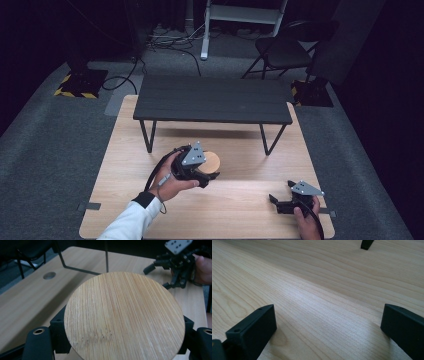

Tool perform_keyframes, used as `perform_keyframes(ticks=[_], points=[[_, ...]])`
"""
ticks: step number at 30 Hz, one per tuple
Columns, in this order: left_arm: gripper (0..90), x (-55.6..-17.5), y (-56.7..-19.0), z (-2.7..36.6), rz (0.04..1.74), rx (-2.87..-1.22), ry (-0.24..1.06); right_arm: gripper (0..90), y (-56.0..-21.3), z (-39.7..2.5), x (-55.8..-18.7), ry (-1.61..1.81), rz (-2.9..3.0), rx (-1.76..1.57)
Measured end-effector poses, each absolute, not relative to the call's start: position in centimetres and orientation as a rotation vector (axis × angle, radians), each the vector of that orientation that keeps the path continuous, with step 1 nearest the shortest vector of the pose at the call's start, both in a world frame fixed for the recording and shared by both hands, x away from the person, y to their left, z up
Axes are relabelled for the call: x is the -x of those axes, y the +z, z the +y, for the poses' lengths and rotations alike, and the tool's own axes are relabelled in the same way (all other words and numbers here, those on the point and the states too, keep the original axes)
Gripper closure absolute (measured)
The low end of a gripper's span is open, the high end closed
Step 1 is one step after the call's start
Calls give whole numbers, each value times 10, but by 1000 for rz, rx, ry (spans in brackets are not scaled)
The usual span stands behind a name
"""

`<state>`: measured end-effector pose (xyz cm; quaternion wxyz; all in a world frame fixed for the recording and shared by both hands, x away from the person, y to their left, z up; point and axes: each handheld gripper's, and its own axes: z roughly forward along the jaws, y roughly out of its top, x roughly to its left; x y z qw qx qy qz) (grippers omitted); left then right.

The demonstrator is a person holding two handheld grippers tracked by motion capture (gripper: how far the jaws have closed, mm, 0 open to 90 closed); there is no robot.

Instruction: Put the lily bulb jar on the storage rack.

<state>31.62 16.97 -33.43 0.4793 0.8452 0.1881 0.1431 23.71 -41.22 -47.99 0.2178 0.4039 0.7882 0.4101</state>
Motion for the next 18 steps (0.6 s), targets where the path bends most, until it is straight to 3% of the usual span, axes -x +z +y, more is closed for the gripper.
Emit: perform_keyframes(ticks=[9,18], points=[[256,-340,-298,174,466,-2013,326,0,-480,-412,-237,1135,2183,-1118],[255,-359,-259,172,471,-1992,383,0,-480,-412,-237,1135,2183,-1118]])
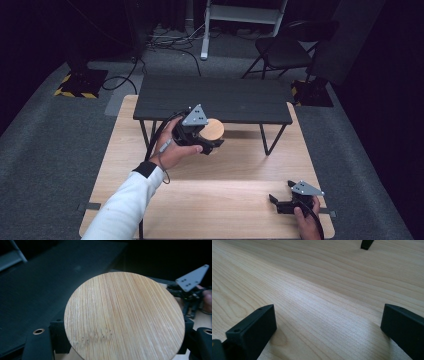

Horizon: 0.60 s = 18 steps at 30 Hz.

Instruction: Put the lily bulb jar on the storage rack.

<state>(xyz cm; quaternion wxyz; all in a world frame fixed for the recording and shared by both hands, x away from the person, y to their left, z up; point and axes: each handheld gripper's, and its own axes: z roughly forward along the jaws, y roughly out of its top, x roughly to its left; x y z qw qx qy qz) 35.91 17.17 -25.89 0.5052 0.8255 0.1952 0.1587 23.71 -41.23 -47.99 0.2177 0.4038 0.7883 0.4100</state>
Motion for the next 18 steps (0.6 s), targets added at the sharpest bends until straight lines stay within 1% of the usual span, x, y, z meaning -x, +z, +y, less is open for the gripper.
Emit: perform_keyframes(ticks=[3,4,10,14,15,18], points=[[255,-365,-253,174,479,-1969,385,0,-480,-412,-237,1136,2183,-1118],[255,-371,-245,173,487,-1980,405,0,-480,-412,-237,1138,2181,-1121],[255,-386,-228,169,494,-1997,448,0,-480,-413,-237,1139,2186,-1117],[255,-394,-224,173,508,-1966,451,0,-480,-413,-237,1139,2187,-1115],[255,-399,-221,172,522,-1967,472,0,-480,-413,-237,1139,2186,-1116],[255,-406,-222,174,534,-1938,460,0,-480,-413,-237,1139,2187,-1116]])
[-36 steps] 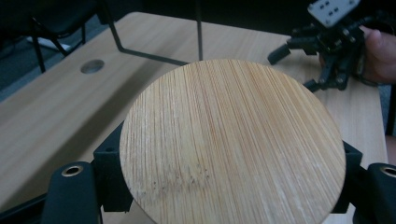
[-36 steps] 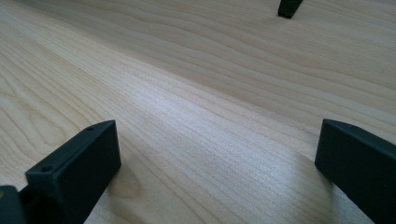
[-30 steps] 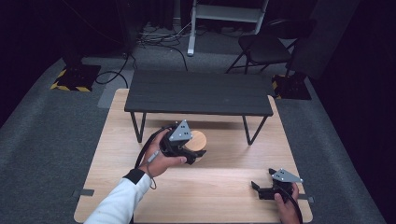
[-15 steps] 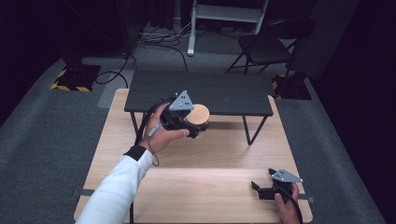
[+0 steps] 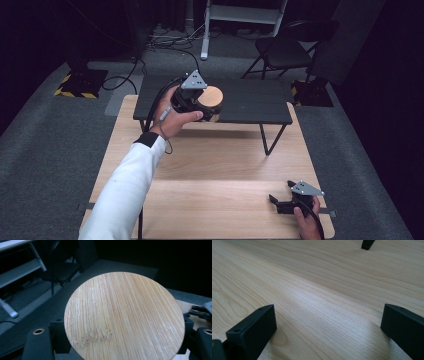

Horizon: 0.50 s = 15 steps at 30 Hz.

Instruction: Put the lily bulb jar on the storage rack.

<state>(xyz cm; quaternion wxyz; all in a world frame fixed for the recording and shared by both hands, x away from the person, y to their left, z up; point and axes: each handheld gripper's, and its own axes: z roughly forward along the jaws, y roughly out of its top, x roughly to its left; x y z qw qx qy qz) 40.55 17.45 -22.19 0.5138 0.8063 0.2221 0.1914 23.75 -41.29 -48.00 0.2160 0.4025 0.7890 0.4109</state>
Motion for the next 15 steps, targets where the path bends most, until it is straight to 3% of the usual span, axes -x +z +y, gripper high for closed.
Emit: perform_keyframes(ticks=[15], points=[[255,-448,-234,163,624,-1987,451,0,-480,-413,-238,1138,2192,-1112]])
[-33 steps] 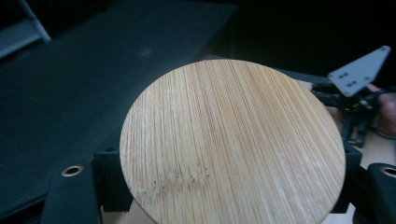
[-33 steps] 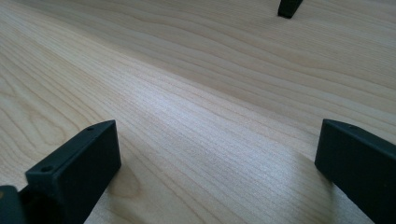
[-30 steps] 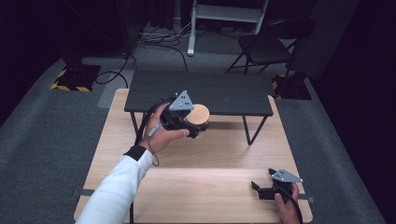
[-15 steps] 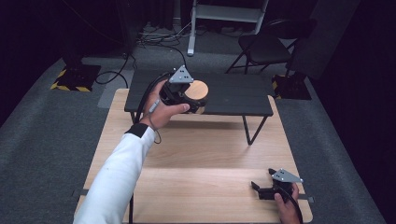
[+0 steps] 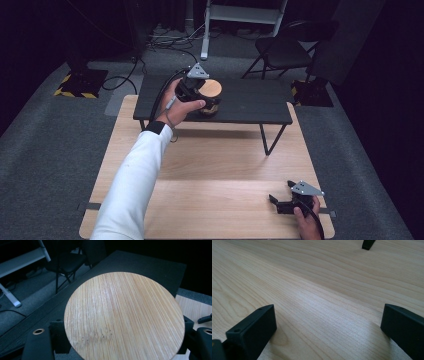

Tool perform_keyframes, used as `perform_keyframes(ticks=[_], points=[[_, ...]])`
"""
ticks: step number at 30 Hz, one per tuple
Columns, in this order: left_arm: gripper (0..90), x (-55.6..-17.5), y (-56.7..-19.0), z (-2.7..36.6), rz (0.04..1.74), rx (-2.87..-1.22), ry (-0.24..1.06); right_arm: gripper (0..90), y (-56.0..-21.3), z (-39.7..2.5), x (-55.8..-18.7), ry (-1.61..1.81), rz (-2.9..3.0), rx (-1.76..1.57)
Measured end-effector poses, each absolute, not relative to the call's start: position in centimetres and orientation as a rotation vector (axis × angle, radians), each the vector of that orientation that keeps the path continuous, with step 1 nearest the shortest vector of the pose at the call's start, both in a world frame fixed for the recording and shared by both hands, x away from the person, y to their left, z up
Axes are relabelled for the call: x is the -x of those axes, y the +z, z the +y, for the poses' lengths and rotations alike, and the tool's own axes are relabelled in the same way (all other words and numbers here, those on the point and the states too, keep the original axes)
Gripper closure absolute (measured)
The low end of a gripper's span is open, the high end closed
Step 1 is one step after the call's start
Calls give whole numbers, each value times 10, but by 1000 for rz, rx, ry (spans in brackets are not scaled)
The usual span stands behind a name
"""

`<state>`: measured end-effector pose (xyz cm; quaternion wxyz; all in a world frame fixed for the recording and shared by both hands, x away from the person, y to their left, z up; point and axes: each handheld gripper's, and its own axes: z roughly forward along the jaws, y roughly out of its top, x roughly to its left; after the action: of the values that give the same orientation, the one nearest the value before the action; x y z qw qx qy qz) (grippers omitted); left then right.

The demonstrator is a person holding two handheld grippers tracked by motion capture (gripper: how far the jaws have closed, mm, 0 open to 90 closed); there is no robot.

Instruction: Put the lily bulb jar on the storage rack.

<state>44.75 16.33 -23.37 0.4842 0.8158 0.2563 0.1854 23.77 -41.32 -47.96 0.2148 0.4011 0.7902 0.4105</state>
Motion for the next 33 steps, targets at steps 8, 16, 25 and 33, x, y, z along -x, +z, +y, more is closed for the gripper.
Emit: perform_keyframes(ticks=[8,16,25,33], points=[[254,-454,-239,165,642,-1988,434,0,-479,-413,-238,1139,2195,-1109],[193,-458,-245,171,643,-1950,391,0,-480,-414,-238,1140,2195,-1107],[18,-443,-251,185,669,-1876,407,0,-480,-414,-238,1143,2196,-1105],[4,-413,-251,201,632,-1830,417,0,-480,-414,-238,1144,2196,-1105]])
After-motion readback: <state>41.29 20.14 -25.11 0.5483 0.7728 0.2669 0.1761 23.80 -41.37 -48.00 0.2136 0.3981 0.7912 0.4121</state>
